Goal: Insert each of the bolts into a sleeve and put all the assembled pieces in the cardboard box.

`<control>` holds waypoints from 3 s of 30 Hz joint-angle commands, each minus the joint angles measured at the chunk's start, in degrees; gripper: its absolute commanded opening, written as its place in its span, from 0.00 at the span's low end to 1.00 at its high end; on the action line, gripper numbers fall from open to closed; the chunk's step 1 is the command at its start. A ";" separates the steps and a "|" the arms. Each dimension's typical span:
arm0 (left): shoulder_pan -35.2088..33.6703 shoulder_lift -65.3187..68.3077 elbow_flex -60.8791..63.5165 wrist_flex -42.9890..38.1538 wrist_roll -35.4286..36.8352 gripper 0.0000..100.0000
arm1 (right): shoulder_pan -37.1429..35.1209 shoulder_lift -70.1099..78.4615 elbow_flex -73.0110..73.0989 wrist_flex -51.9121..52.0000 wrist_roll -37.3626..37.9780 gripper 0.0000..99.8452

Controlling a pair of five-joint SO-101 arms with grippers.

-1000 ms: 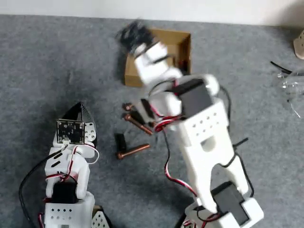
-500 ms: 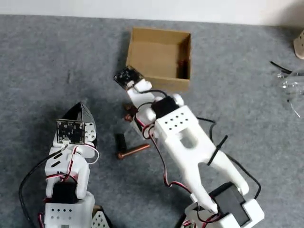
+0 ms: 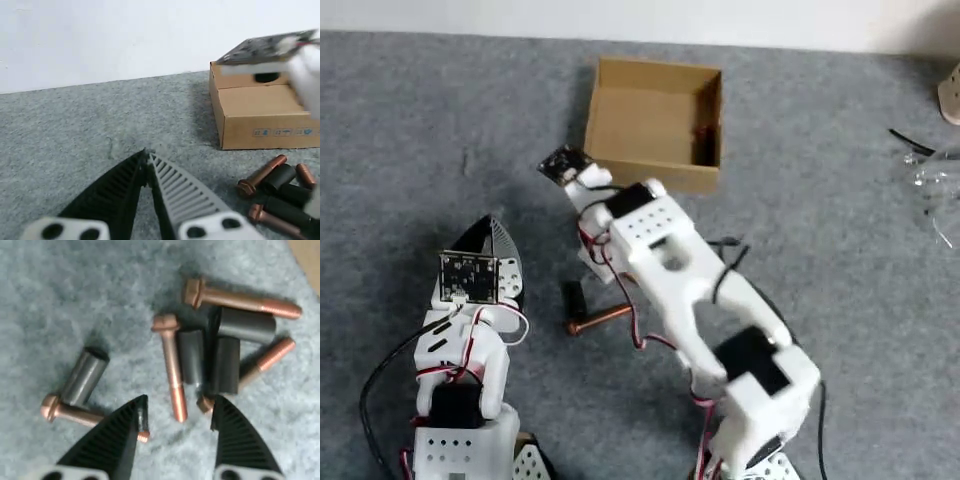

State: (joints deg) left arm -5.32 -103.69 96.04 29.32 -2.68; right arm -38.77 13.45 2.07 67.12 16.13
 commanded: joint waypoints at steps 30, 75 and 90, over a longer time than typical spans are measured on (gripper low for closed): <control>-0.57 -0.57 1.10 -1.14 -0.18 0.01 | 0.66 8.31 -12.44 5.14 0.88 0.18; -0.40 -0.57 1.10 -1.23 -0.18 0.01 | 6.73 16.57 -6.29 -1.19 0.79 0.12; -0.31 -0.57 1.10 -1.23 -0.18 0.01 | 7.16 16.57 -22.73 12.97 0.53 0.18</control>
State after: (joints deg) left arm -5.23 -103.69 96.04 29.23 -2.77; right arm -30.95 30.68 -15.78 77.67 16.48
